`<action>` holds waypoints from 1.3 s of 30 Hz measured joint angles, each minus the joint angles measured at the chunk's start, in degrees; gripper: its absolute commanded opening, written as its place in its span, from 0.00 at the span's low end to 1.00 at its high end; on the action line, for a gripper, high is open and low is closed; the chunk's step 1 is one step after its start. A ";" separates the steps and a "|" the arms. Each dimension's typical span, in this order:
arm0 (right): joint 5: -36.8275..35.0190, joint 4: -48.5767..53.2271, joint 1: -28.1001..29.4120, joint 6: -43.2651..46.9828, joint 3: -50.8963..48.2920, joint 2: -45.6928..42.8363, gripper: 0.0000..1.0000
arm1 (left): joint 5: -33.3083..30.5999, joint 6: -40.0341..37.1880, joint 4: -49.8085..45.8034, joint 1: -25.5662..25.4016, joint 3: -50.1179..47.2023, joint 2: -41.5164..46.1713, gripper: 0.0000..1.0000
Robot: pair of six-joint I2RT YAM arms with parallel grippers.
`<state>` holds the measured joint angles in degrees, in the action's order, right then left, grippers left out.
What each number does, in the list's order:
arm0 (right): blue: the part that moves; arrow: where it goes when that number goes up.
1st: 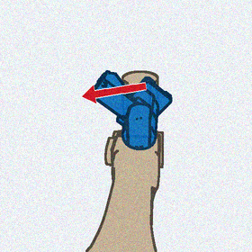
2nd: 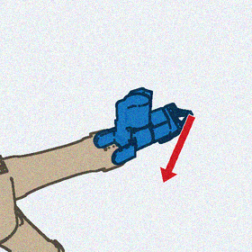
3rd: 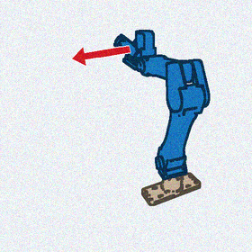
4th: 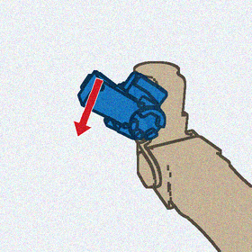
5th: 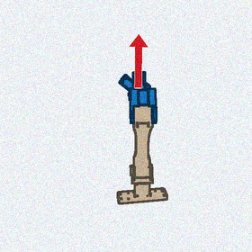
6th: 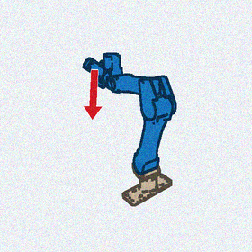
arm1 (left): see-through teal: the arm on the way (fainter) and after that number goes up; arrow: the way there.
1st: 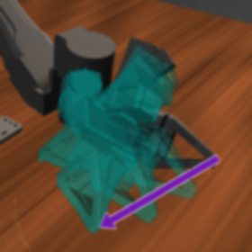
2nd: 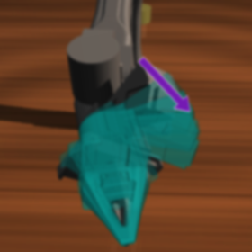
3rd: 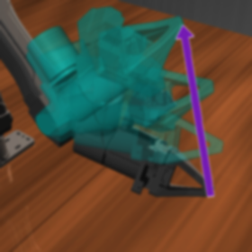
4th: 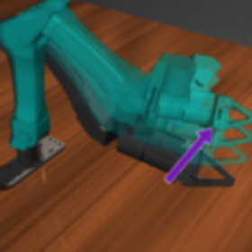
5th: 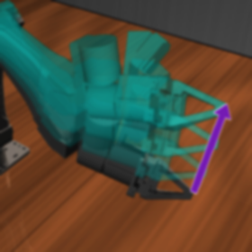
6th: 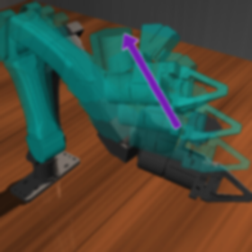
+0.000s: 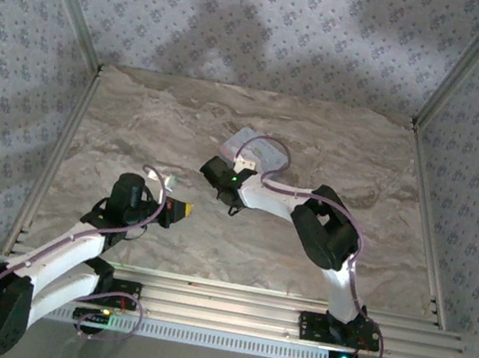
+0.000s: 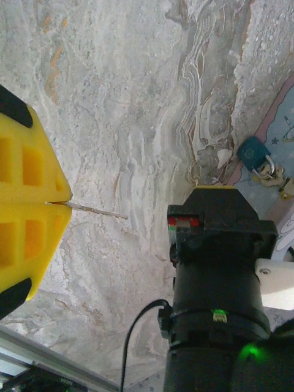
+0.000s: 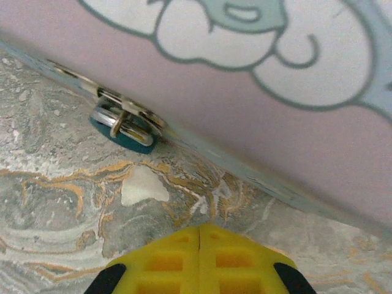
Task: Unlock a padlock with a key
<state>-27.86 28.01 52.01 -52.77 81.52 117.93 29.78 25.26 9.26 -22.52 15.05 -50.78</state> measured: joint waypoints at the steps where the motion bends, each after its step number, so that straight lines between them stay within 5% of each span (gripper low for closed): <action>1: 0.68 -0.07 -0.15 0.52 -0.85 -1.16 0.00 | 0.35 -0.24 0.00 0.00 0.00 0.00 0.00; 7: 2.10 0.33 -0.50 1.84 -5.79 -9.97 0.06 | 0.76 -0.85 -0.02 -0.11 0.00 0.09 0.00; 15: 0.81 3.78 -1.51 8.92 4.57 -8.90 0.50 | 0.17 -1.31 -0.09 -0.11 0.04 -1.79 0.00; 27: 6.84 10.91 -9.09 30.12 48.50 21.20 0.60 | -0.52 -1.79 0.42 -0.11 1.40 -5.73 0.00; 34: 7.08 12.50 -10.78 37.81 50.75 24.20 0.59 | -0.70 -1.90 0.42 -0.11 1.70 -7.76 0.00; 39: 5.29 8.31 -8.79 39.76 36.24 16.06 0.56 | -0.70 -1.88 1.18 -0.52 2.40 -8.70 0.00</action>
<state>-22.57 36.32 43.22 -13.02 117.75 133.99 29.08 23.38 10.44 -23.05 17.45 -59.48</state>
